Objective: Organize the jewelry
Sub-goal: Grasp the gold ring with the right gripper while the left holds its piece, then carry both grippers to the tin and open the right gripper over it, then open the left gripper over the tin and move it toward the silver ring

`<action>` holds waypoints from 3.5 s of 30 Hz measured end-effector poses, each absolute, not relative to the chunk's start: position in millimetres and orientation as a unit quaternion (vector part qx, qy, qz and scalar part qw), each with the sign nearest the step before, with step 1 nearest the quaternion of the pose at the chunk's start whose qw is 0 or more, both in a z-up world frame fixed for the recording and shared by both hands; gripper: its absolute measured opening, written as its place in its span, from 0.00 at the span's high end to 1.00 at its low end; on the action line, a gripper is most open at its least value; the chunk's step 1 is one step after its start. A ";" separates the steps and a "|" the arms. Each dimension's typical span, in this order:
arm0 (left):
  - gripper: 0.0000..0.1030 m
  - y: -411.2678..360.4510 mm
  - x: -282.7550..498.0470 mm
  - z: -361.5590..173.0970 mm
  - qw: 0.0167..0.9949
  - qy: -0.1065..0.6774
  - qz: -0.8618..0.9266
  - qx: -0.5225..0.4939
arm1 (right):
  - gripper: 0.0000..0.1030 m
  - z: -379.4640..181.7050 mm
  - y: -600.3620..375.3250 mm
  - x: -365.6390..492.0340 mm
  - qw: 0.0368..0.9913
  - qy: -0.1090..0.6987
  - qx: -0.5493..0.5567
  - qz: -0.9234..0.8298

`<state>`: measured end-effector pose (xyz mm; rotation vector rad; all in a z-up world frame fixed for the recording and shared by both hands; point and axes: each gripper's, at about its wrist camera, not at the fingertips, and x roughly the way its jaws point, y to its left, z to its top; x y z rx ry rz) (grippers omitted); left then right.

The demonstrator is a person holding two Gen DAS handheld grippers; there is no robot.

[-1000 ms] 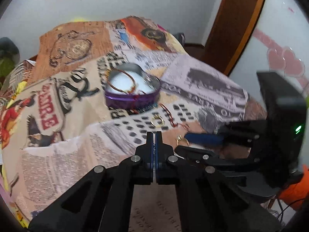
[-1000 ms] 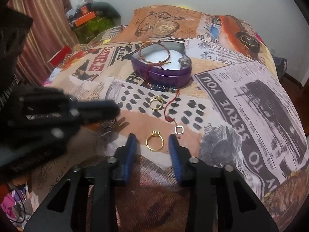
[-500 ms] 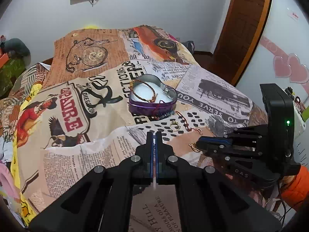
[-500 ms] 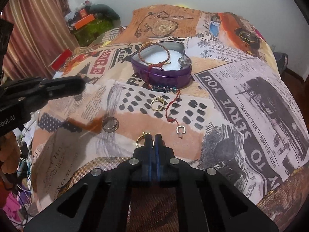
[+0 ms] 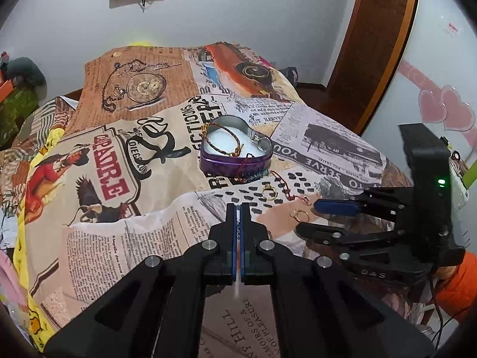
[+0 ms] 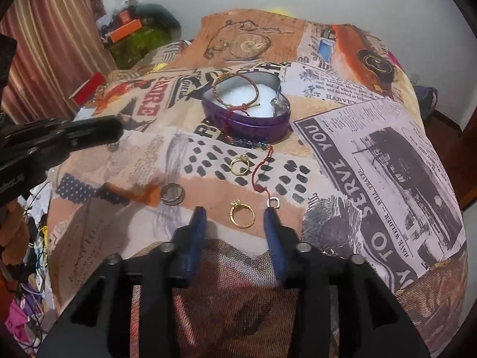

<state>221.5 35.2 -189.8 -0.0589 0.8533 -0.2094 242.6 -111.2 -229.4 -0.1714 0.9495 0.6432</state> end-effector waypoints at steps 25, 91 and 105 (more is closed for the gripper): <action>1.00 40.8 229.9 -172.2 0.913 0.392 -0.101 -0.045 | 0.85 -217.2 -105.5 252.2 0.845 0.437 -0.072 0.299; 0.97 42.6 345.0 -193.0 0.908 0.408 -0.089 -0.040 | 0.74 -207.8 -68.5 327.2 0.856 0.404 -0.099 0.309; 0.74 47.1 303.6 -158.5 0.918 0.388 -0.072 -0.031 | 0.67 -177.3 -84.1 303.4 0.872 0.378 -0.103 0.293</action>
